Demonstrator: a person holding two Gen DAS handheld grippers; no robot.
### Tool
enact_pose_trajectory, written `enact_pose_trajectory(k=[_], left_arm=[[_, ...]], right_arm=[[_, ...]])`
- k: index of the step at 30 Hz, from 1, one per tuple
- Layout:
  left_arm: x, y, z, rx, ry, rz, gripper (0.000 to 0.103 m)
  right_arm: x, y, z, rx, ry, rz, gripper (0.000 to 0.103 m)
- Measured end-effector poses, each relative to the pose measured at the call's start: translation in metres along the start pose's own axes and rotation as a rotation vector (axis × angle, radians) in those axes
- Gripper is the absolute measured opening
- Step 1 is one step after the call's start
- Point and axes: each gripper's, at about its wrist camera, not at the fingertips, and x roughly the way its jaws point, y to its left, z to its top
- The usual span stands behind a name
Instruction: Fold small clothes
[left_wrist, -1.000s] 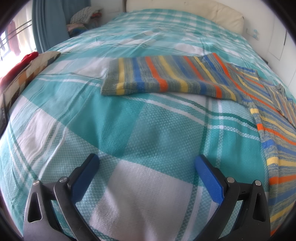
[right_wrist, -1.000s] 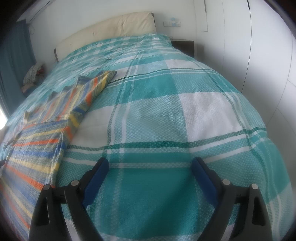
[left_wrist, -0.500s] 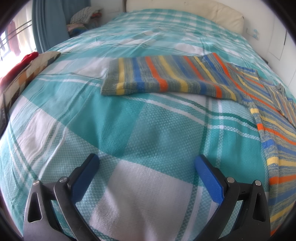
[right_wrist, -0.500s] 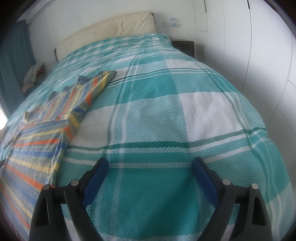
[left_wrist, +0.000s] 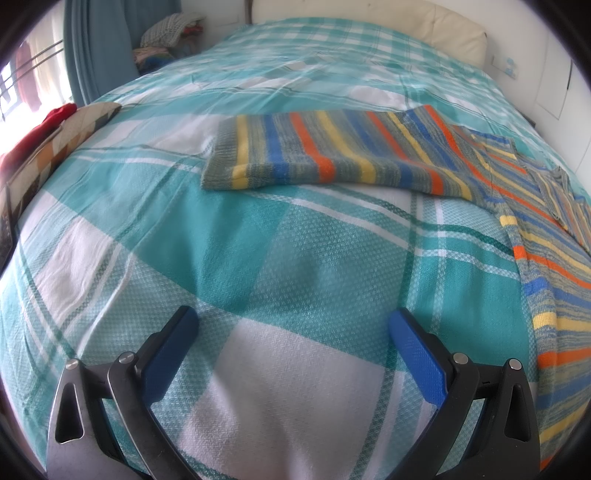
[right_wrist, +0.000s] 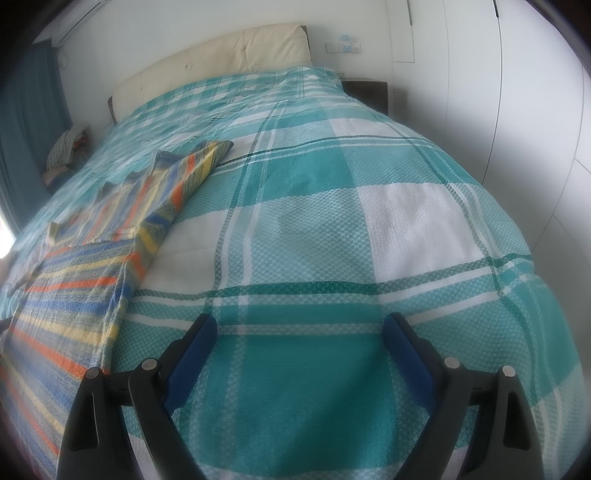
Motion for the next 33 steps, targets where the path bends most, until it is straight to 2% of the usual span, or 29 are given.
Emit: enact_pose_trajectory(k=[22, 23, 25, 29, 31, 32, 33], left_arm=[[-0.001, 0.002, 0.001, 0.0, 0.01, -0.012, 0.102], [-0.004, 0.005, 0.004, -0.001, 0.025, -0.033, 0.102], [-0.013, 0.02, 0.012, -0.026, 0.041, -0.125, 0.101], [-0.024, 0.083, 0.044, -0.272, 0.007, -0.377, 0.102], [-0.007, 0.113, 0.069, -0.379, 0.055, -0.483, 0.102], [0.004, 0.119, 0.081, -0.388, 0.091, -0.505, 0.101], [0.02, 0.125, 0.096, -0.38, 0.137, -0.494, 0.099]], right_arm=[[0.0, 0.0, 0.0, 0.0, 0.0, 0.001, 0.091], [0.0, 0.0, 0.0, 0.0, 0.0, 0.001, 0.091], [0.0, 0.0, 0.0, 0.0, 0.0, 0.001, 0.091], [0.0, 0.0, 0.0, 0.0, 0.0, 0.003, 0.091], [0.001, 0.001, 0.0, -0.003, 0.003, 0.006, 0.093], [0.002, 0.003, 0.0, -0.006, 0.005, 0.003, 0.093], [0.002, 0.003, -0.001, -0.009, 0.005, 0.001, 0.093]])
